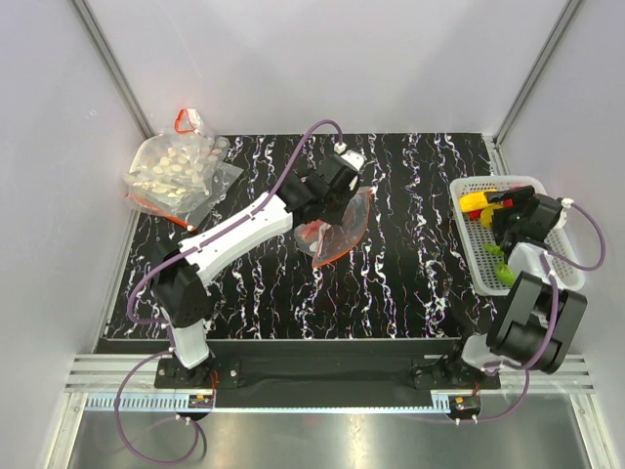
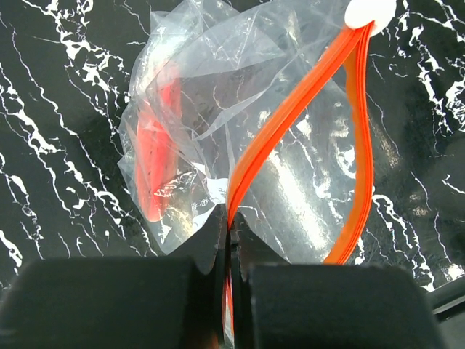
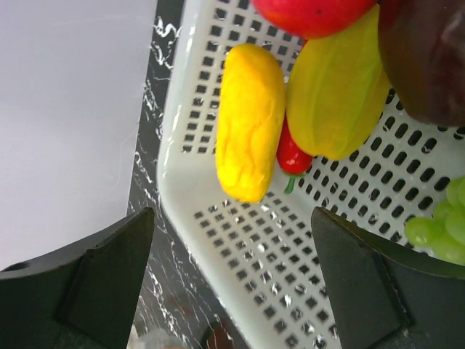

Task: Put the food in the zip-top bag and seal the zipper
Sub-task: Pick up the fake fruit from the bin, then place the fake fruit in the zipper food storage bag.

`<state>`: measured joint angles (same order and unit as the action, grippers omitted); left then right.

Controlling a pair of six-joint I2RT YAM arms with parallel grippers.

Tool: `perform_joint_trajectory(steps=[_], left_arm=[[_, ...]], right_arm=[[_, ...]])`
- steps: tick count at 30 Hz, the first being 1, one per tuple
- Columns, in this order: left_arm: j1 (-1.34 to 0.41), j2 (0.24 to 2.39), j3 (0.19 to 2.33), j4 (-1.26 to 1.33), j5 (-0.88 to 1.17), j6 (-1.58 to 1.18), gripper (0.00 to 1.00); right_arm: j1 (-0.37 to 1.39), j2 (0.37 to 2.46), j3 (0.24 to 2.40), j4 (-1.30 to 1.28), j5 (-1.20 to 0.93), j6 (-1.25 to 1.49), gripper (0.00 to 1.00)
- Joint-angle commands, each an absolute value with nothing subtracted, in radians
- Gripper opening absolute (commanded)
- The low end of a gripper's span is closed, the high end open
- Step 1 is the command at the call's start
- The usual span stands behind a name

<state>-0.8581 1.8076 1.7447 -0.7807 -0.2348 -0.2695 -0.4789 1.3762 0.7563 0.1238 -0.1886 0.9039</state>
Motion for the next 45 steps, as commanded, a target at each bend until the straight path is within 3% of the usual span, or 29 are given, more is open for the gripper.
perform_joint_trajectory(steps=[1, 17, 19, 21, 22, 24, 25, 28, 45], left_arm=[[-0.864, 1.735, 1.71, -0.704, -0.218, -0.262, 0.0], [-0.864, 1.68, 1.62, -0.647, -0.195, -0.262, 0.01], [-0.862, 1.681, 1.618, -0.646, -0.192, -0.262, 0.01], [-0.864, 1.686, 1.618, -0.646, -0.192, -0.262, 0.01], [-0.862, 1.686, 1.62, -0.646, -0.192, -0.262, 0.01], [-0.864, 1.689, 1.618, -0.646, -0.193, -0.262, 0.01], [-0.864, 1.687, 1.62, -0.646, -0.193, -0.262, 0.01], [-0.864, 1.695, 1.626, -0.652, -0.195, -0.262, 0.01], [-0.871, 1.72, 1.704, -0.709, -0.21, -0.27, 0.0]], right_arm=[[-0.482, 1.471, 0.772, 0.29, -0.178, 0.982, 0.96], [-0.382, 1.841, 0.992, 0.449, -0.071, 1.006, 0.87], [-0.37, 1.861, 0.996, 0.472, -0.063, 1.014, 0.75], [-0.364, 1.864, 0.991, 0.485, -0.055, 1.012, 0.7], [-0.364, 1.861, 0.985, 0.494, -0.054, 1.012, 0.55], [-0.364, 1.85, 0.965, 0.521, -0.054, 1.011, 0.45], [-0.364, 1.824, 0.957, 0.526, -0.052, 0.997, 0.34], [-0.364, 1.74, 0.928, 0.519, -0.035, 0.948, 0.29], [-0.313, 1.0, 0.715, 0.151, -0.032, 0.68, 0.23]])
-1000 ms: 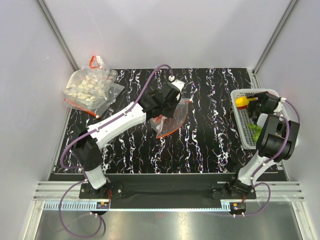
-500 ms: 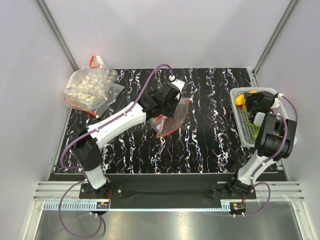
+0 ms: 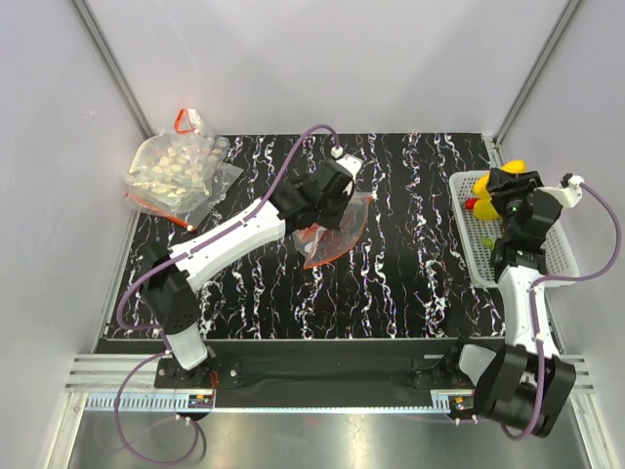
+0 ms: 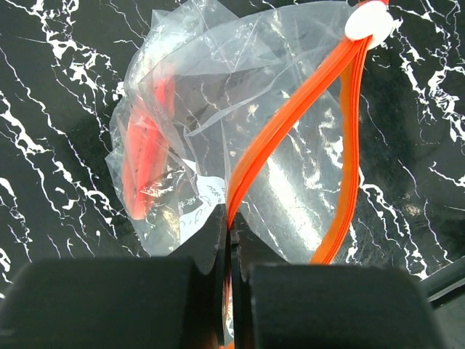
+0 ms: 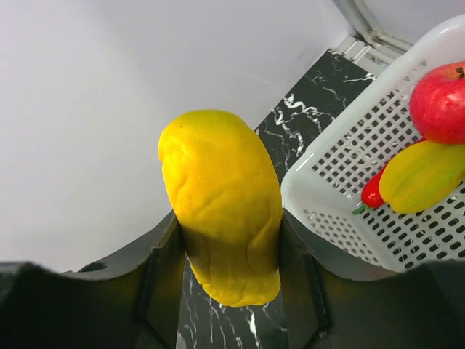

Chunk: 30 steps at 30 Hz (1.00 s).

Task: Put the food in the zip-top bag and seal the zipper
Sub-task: Place the fake fruit in the zipper food storage bag.

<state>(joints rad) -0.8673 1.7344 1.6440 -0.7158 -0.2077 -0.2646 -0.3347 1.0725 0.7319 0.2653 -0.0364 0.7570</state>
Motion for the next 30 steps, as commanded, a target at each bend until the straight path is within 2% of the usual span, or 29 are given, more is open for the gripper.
perform_joint_trajectory(steps=[1, 13, 24, 30], left_arm=[[-0.87, 1.72, 1.707, -0.713, -0.209, -0.271, 0.0], [-0.871, 1.779, 1.799, -0.744, -0.15, -0.288, 0.0], [-0.859, 1.807, 1.859, -0.765, -0.146, -0.287, 0.0], [-0.851, 1.818, 1.882, -0.759, -0.092, -0.295, 0.0]], right_arm=[[-0.308, 0.952, 0.713, 0.131, -0.063, 0.673, 0.23], [-0.072, 0.759, 0.701, -0.052, -0.176, 0.617, 0.2], [0.109, 0.713, 0.661, -0.009, -0.216, 0.592, 0.19], [0.231, 0.742, 0.64, 0.116, -0.199, 0.586, 0.19]])
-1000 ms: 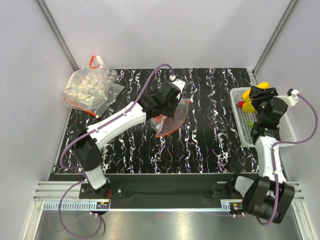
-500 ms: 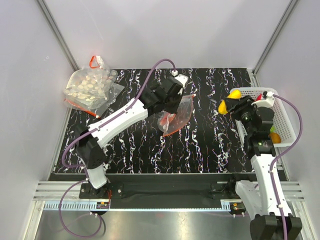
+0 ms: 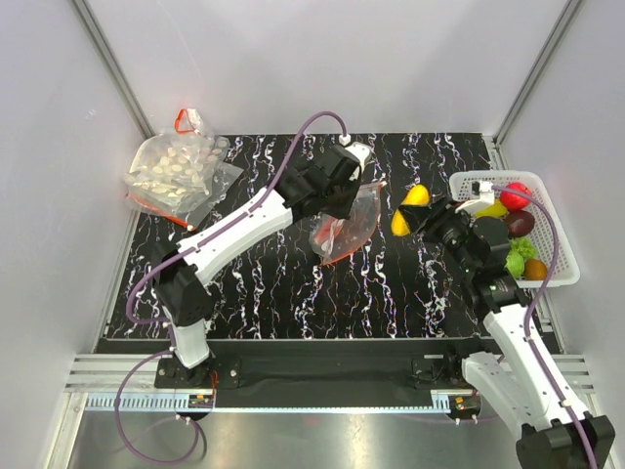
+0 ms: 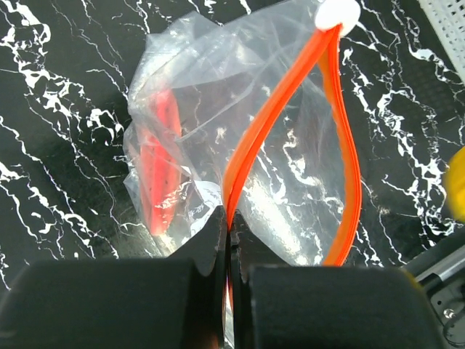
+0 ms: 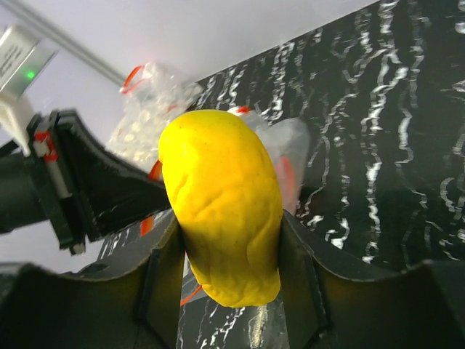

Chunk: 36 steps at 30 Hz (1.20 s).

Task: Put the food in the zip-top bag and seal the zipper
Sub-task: Place the fake fruit in the zipper food storage bag.

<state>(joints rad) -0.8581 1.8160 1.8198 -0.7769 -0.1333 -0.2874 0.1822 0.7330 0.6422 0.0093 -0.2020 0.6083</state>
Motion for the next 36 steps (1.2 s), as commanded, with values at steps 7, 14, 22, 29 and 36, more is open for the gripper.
perform_joint_trajectory(steps=[7, 14, 22, 29, 36], left_arm=[[-0.85, 1.855, 1.965, -0.787, -0.077, -0.301, 0.0], [-0.85, 1.873, 1.963, -0.782, -0.045, -0.311, 0.0], [-0.851, 1.881, 1.953, -0.778, -0.037, -0.316, 0.0], [-0.85, 1.853, 1.931, -0.769, -0.029, -0.319, 0.0], [-0.85, 1.832, 1.914, -0.765, -0.012, -0.324, 0.0]], right_arm=[[0.359, 0.813, 0.632, 0.241, -0.15, 0.607, 0.18], [0.44, 0.859, 0.65, 0.305, -0.104, 0.597, 0.17], [0.474, 0.858, 0.675, 0.319, -0.103, 0.575, 0.17], [0.477, 0.816, 0.692, 0.29, -0.064, 0.532, 0.18], [0.476, 0.883, 0.68, 0.348, -0.064, 0.542, 0.17]])
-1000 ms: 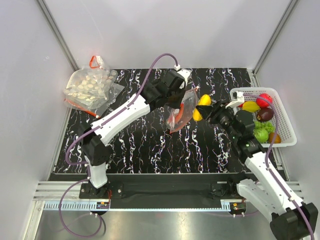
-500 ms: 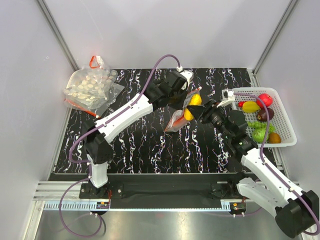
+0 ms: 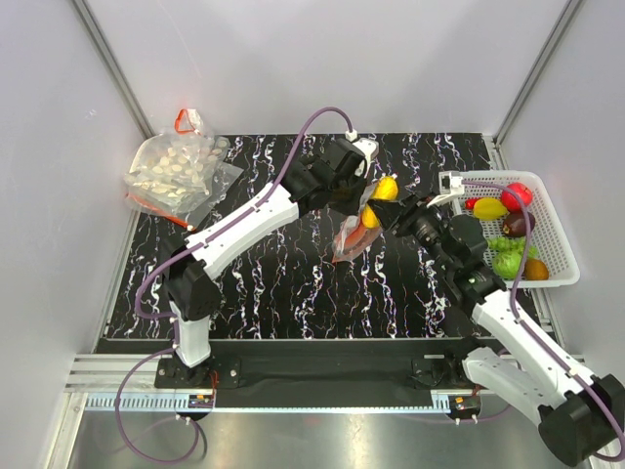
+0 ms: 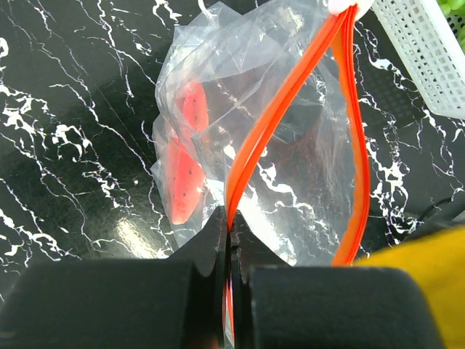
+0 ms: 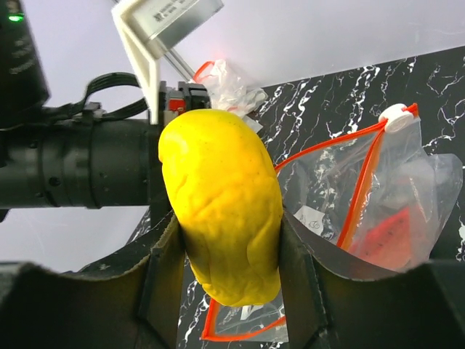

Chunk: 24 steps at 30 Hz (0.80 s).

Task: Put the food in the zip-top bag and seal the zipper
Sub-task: Place the fake fruit in the zipper food storage bag.

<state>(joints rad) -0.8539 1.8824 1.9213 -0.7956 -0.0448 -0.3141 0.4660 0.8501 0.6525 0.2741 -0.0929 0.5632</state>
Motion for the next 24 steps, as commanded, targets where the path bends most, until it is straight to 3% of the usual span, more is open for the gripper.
perform_joint_trajectory(steps=[1, 6, 8, 9, 11, 13, 15, 16, 20, 24], left_arm=[[-0.851, 1.827, 1.914, -0.762, -0.005, -0.324, 0.0], [-0.845, 1.799, 1.924, -0.775, -0.009, -0.318, 0.01], [-0.841, 1.784, 1.916, -0.775, -0.012, -0.316, 0.01], [-0.835, 1.779, 1.914, -0.778, -0.015, -0.316, 0.01], [-0.828, 1.769, 1.901, -0.773, -0.017, -0.316, 0.01], [-0.821, 1.767, 1.898, -0.773, -0.02, -0.316, 0.01], [-0.819, 1.769, 1.896, -0.772, -0.018, -0.316, 0.01], [-0.818, 1.77, 1.894, -0.77, -0.018, -0.316, 0.01], [-0.813, 1.779, 1.902, -0.772, -0.017, -0.313, 0.01], [-0.796, 1.772, 1.898, -0.775, -0.018, -0.31, 0.01]], right_arm=[[0.476, 0.9, 0.677, 0.357, -0.058, 0.54, 0.17], [0.492, 1.049, 0.673, 0.383, -0.037, 0.523, 0.21], [0.503, 1.066, 0.669, 0.38, -0.006, 0.528, 0.35], [0.508, 1.06, 0.661, 0.38, 0.02, 0.531, 0.51], [0.512, 1.037, 0.657, 0.364, 0.037, 0.532, 0.66], [0.512, 1.011, 0.672, 0.338, 0.048, 0.528, 0.78], [0.514, 0.993, 0.698, 0.286, 0.043, 0.522, 0.81], [0.514, 0.971, 0.709, 0.267, 0.041, 0.517, 0.88], [0.515, 0.92, 0.797, 0.114, 0.054, 0.511, 0.89], [0.514, 0.894, 0.923, -0.122, 0.179, 0.489, 0.78]])
